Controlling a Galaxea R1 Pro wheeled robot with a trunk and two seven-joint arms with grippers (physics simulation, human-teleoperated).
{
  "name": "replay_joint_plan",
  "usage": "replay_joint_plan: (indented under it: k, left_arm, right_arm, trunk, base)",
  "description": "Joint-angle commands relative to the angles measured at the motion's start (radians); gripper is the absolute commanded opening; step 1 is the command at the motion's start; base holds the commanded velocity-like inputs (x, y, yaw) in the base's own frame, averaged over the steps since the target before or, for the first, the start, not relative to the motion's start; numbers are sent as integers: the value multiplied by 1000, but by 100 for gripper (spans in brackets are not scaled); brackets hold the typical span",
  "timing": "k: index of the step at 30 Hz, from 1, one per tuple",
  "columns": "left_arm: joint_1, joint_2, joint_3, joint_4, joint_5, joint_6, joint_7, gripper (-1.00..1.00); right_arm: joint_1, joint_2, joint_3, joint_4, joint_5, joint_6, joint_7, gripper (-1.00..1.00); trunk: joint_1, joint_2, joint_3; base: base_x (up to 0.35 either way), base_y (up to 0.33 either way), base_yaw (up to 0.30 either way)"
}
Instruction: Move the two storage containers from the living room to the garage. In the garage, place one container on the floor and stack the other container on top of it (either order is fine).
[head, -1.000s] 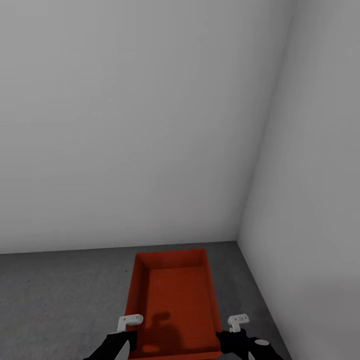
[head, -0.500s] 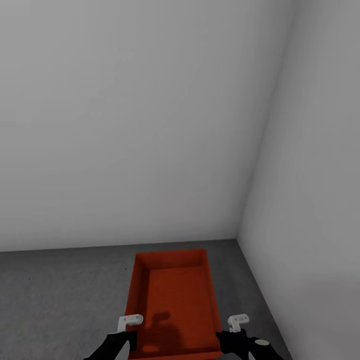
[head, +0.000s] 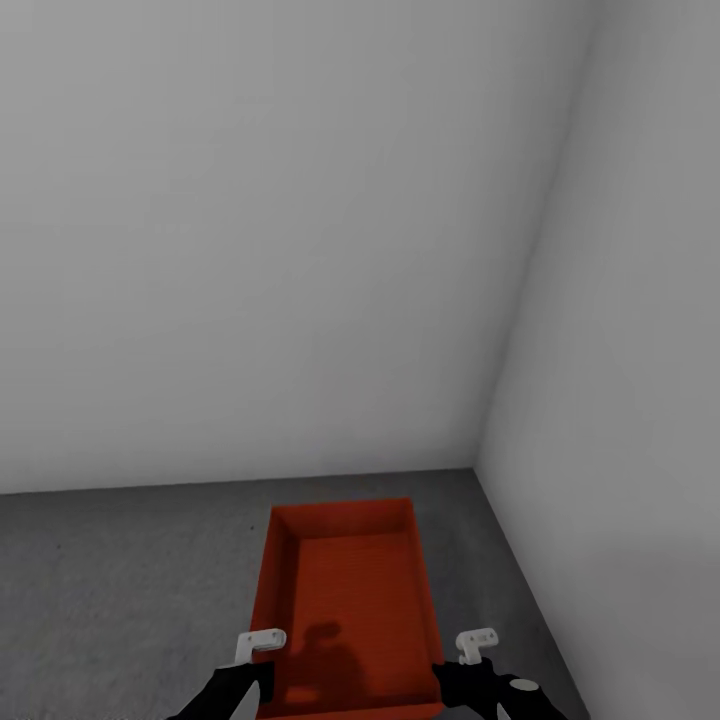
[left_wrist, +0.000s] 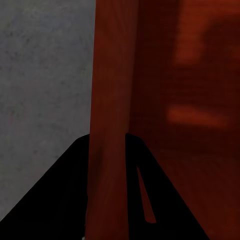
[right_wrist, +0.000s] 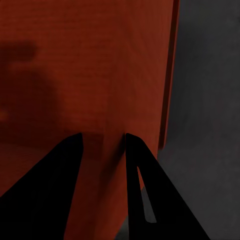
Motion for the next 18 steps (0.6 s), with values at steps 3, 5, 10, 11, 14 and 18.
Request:
replay_joint_plan:
  k: [3, 5, 10, 11, 14, 18]
  left_arm:
    - [-1, -18, -10, -6, 15, -48, -6, -100]
    - [-1, -18, -10, -6, 15, -48, -6, -100]
    - [0, -18, -10, -6, 15, -48, -7, -100]
    - [-1, -18, -10, -6, 15, -48, -7, -100]
    - [-1, -18, -10, -6, 15, -48, -7, -100]
    - [-1, -18, -10, -6, 15, -48, -6, -100]
  right_arm:
    - [1, 2, 9, 1, -1, 7, 8, -100]
    - [1, 2, 9, 1, -1, 7, 8, -100]
    - [1, 2, 9, 1, -1, 7, 8, -100]
    - [1, 2, 9, 1, -1, 7, 8, -100]
    - [1, 2, 8, 1, -1, 7, 8, -100]
    - [1, 2, 9, 1, -1, 7, 8, -100]
  trunk:
    - [0, -1, -6]
    - [0, -1, -9]
    - [0, -1, -17]
    - [0, -1, -19]
    - [0, -1, -21]
    - [0, -1, -22]
  base:
    - [0, 0, 0]
    - [0, 0, 0]
    - [0, 0, 0]
    - [0, 0, 0]
    - [0, 0, 0]
    - [0, 0, 0]
